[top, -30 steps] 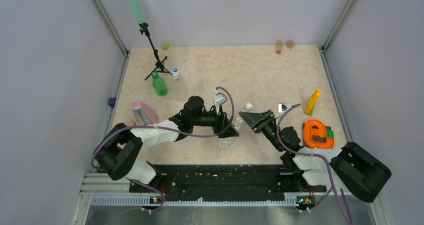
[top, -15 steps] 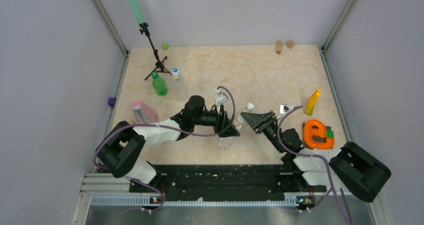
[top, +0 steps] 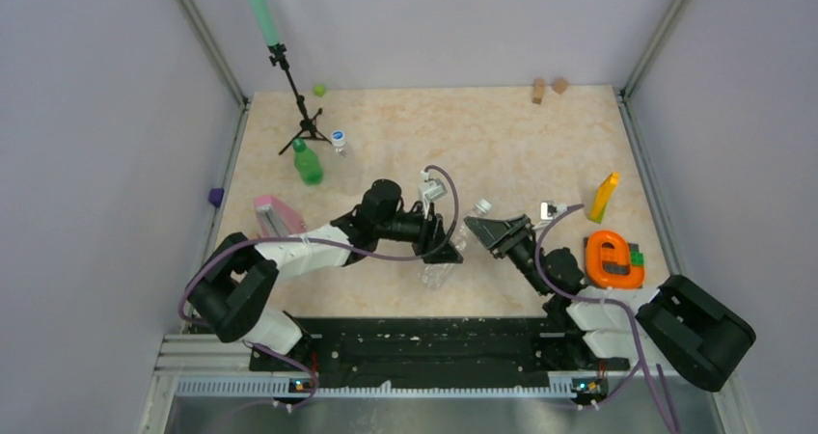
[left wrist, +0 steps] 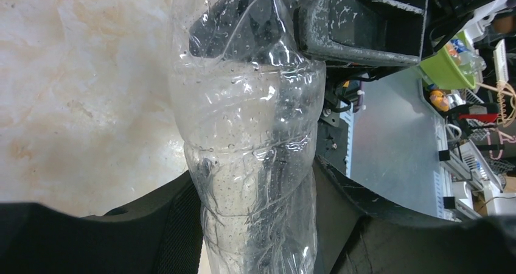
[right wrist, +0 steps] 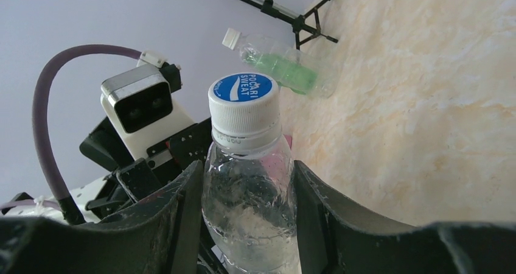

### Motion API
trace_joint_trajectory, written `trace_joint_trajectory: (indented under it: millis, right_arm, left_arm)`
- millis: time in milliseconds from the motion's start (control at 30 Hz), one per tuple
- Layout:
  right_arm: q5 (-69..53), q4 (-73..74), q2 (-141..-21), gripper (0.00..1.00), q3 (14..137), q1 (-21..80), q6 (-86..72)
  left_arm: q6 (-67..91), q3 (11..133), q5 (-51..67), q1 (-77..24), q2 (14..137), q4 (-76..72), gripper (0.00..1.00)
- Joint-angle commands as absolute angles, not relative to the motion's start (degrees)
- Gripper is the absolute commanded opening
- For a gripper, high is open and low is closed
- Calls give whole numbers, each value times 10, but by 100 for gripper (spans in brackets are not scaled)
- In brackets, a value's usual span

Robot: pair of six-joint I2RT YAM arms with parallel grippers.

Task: Unscrew the bottle caps
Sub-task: Unscrew the bottle cap from the plastic bottle.

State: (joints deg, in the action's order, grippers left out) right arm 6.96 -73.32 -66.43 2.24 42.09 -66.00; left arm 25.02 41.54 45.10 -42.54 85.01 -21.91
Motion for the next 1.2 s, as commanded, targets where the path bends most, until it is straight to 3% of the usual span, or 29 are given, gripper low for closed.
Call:
trace_joint_trajectory:
  millis: [0,100,233,667,933,1167]
  right_arm:
    - [33,-715,-633,52,36,412,-658]
    - [14,-663,-601,68,41,402,-646]
    - [9,-544,-545,78,62,399,-621]
    - [9,-224,-357,80,117,387,-561]
    - [-84,-209,-366,79,151,386,-552]
    - [-100,-178,-373,67,158,386,-543]
  left_arm:
    - [175,445,394,-436,830,-164,0]
    - [151,446,374,-436,818,-135,0]
    - [140,436,362,-436,805,-135,0]
    - [-38,425,186,-471,710,44,0]
    - [-142,432,87,-557,701,108,0]
    - [-141,429,51,-564,690,101,0]
